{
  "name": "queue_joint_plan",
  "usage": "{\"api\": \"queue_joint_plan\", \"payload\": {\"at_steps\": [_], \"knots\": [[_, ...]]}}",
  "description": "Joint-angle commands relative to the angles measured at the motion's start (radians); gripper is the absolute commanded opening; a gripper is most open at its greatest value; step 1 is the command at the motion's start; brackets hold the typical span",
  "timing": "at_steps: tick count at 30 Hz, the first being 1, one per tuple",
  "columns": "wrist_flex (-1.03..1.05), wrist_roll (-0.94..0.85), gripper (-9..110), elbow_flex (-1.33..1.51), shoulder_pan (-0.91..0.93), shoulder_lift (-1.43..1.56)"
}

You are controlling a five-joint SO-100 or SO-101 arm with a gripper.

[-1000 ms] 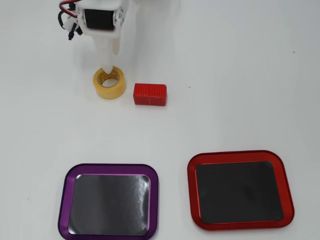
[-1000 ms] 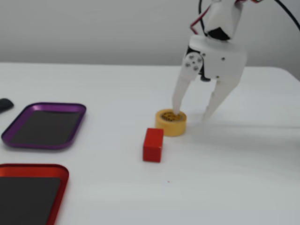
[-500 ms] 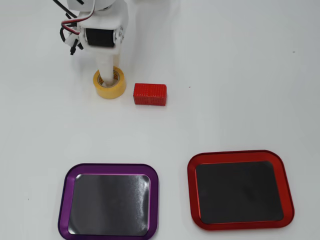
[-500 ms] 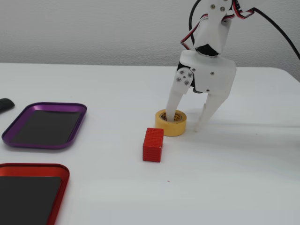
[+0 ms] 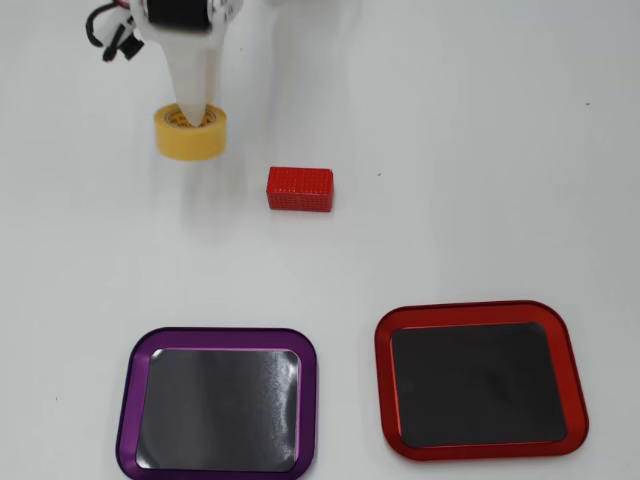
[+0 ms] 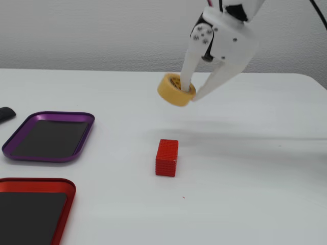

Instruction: Grasp a tape and put it in the right purple dish.

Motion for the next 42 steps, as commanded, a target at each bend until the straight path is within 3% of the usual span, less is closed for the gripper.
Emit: {"api": "queue_joint_plan", "payload": {"at_steps": [1, 4, 7, 11, 18, 30, 42], "knots": [[-0.011, 0.041, -1, -0.006, -0.058, 0.201], [-0.032, 0.048, 0, -0.005, -0.110, 0.259], [-0.198, 0.046, 0, 0.000, -0.141, 0.219], [-0.413, 0.048, 0, -0.005, -0.143, 0.075], [-0.560, 0.048, 0, -0.092, -0.170, -0.221], [-0.552, 0.055, 0, -0.469, -0.164, -0.624], [-0.552, 0.054, 0, -0.612, -0.167, -0.827]]}}
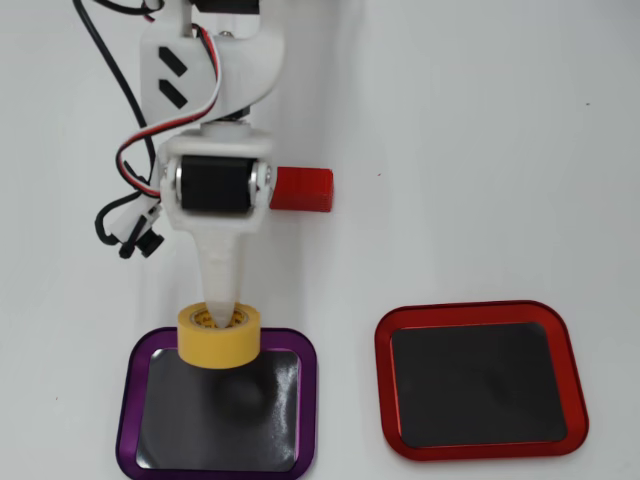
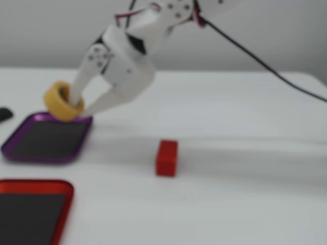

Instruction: Grasp a tape and put it in the right purple dish.

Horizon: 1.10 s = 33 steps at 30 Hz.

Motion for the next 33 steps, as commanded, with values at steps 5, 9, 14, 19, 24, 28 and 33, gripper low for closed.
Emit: {"api": "queue_joint_plan", "payload": {"at_steps": [5, 9, 14, 19, 24, 28, 33], "knots": [[0.000, 0.002, 3, -0.067, -0.008, -0.012], [0.089, 0.003, 9, -0.069, -0.008, -0.009], [0.170, 0.003, 13, -0.094, -0.005, 0.003], [0.434, 0.006, 13, -0.206, 0.002, 0.132], [0.709, 0.009, 13, -0.262, -0.011, 0.339], [0.868, 0.009, 13, -0.242, -0.009, 0.514], [0.986, 0.011, 13, -0.087, -0.011, 0.721]]}}
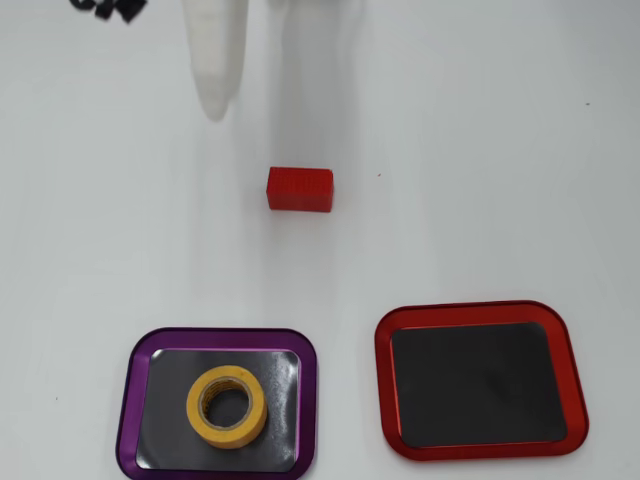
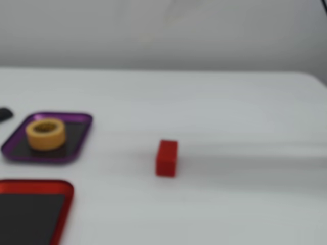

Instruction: Grasp a tape and put it in the right purple dish.

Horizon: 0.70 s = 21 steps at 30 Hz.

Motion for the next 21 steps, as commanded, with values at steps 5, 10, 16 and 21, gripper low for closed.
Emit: {"api": "queue_joint_plan", "payload": {"at_steps": [5, 10, 16, 21], "knots": [[0.074, 0.071, 13, 0.284, -0.008, 0.390], [0.018, 0.126, 13, 0.546, -0.009, 0.655], [-0.124, 0.221, 13, 0.905, -0.005, 0.971], [-0.206, 0.267, 13, 1.218, -0.006, 1.204]]}}
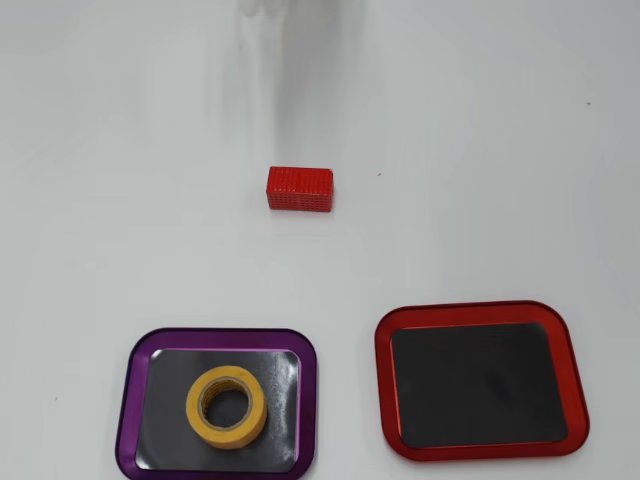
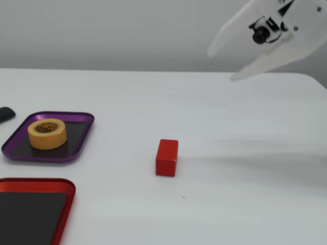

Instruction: Grasp a tape and put it in the right purple dish.

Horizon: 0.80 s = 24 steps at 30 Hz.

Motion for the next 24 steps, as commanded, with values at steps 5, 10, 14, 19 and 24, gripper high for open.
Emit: {"api": "queue_joint_plan", "payload": {"at_steps": [5, 10, 14, 19, 24], "knots": [[-0.115, 0.012, 14, 0.460, -0.014, 0.296], [-0.087, 0.051, 22, 0.655, -0.097, 0.456], [-0.055, 0.137, 25, 0.657, -0.156, 0.517], [-0.032, 0.137, 24, 0.657, -0.161, 0.509], [0.008, 0.133, 7, 0.635, -0.160, 0.509]]}}
